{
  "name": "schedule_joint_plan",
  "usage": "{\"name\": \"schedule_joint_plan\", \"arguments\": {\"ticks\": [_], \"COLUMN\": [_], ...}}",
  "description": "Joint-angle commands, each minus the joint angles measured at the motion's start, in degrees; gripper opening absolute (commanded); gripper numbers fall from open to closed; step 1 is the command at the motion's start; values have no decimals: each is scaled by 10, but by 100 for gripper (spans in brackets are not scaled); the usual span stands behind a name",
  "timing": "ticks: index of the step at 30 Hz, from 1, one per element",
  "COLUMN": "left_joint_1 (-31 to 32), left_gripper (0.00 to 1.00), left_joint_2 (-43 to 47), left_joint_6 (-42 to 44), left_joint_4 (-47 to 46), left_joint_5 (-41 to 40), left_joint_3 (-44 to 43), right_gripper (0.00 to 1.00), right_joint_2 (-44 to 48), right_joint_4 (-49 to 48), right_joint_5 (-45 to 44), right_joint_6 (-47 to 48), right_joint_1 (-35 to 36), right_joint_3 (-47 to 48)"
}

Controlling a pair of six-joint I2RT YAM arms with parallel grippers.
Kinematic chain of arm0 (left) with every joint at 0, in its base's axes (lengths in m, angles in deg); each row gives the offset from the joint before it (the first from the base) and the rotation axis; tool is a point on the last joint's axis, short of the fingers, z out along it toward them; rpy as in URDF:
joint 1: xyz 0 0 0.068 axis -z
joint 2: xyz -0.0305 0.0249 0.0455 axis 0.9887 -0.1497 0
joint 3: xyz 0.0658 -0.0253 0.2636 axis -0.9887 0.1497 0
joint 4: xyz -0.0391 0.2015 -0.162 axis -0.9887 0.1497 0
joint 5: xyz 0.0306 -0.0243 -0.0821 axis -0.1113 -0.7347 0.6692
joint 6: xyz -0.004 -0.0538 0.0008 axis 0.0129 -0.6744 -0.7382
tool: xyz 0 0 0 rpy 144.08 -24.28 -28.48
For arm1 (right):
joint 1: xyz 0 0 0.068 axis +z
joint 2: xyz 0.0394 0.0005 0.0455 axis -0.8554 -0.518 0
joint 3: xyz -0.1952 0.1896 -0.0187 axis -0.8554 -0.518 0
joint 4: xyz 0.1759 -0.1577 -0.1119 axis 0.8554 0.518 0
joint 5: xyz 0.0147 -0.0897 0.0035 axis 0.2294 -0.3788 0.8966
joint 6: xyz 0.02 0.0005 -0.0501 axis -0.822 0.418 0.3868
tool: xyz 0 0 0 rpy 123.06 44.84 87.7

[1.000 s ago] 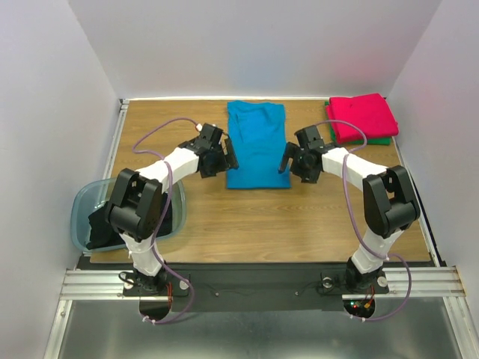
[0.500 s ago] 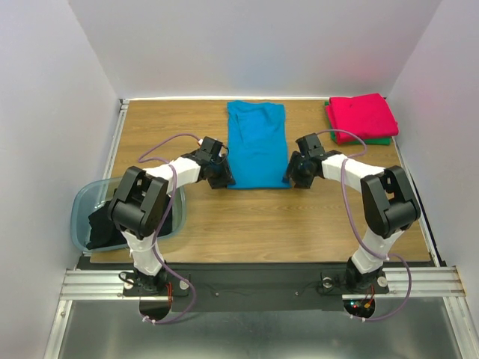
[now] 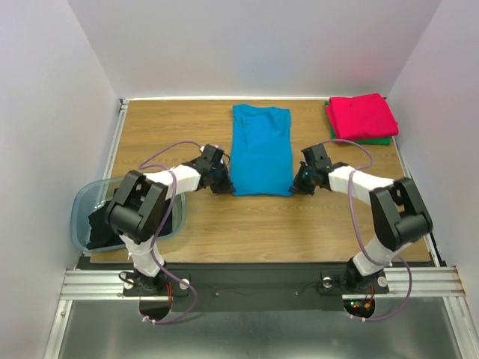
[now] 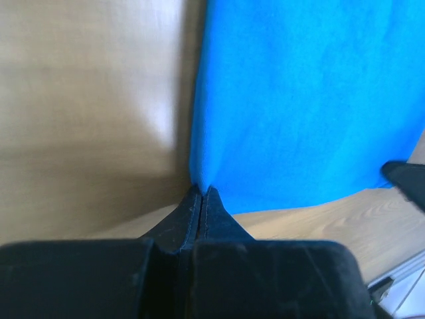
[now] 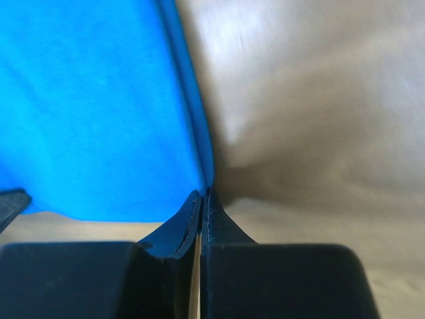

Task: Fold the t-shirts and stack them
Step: Fold the tshirt

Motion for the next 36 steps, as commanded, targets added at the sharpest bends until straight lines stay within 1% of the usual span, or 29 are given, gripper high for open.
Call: {"name": "schedule_joint_plan", "arguments": {"ticks": [1,2,3,4,5,6,7,8,9,12,14,18,19,20,22,23,24,27,29,33,35,36], "left_joint_1": [44,55,82,95,110,125,153,162,171,199,200,200,200,198,186,178,157,127,102,74,56,52], "left_gripper": [0,0,0,0,0,0,0,0,0,0,0,0,0,0,0,0,0,0,0,0,0,0], "left_joint_2": [86,103,139,158,178,218,238,258,295,355,380,375,358,348,314,303,283,251,237,204,181,173], "left_joint_6": [-12,-18,-31,-39,-49,-62,-81,-91,-102,-127,-125,-108,-98,-95,-92,-89,-83,-53,-32,-2,8,19], "left_joint_4": [23,23,29,34,40,44,54,54,57,64,73,113,133,145,173,178,176,164,164,173,167,166], "left_joint_5": [-14,-16,-23,-26,-37,-42,-45,-43,-43,-55,-62,-108,-117,-135,-164,-169,-162,-137,-135,-135,-125,-103], "left_joint_3": [58,85,108,118,126,136,149,155,161,169,157,96,81,48,17,-7,-17,-51,-78,-121,-141,-148], "right_gripper": [0,0,0,0,0,0,0,0,1,0,0,0,0,1,0,0,0,1,0,0,0,0], "right_joint_2": [92,143,170,198,264,294,330,384,413,480,492,464,442,431,407,384,371,319,280,232,203,194], "right_joint_4": [10,21,28,38,64,77,93,126,142,185,192,192,192,191,191,191,190,182,181,176,164,161], "right_joint_5": [6,2,1,0,0,4,6,11,12,15,18,1,-24,-35,-100,-119,-149,-184,-199,-220,-229,-232], "right_joint_6": [13,11,9,5,1,-5,-6,-8,-7,-6,-1,13,21,22,21,20,22,37,46,60,66,67], "right_joint_1": [0,-1,-1,-1,0,0,0,0,0,0,1,1,0,1,1,1,0,0,0,0,-1,-1], "right_joint_3": [-65,-83,-122,-138,-152,-165,-178,-179,-176,-158,-137,-93,-64,-46,0,14,27,80,113,156,171,178]}}
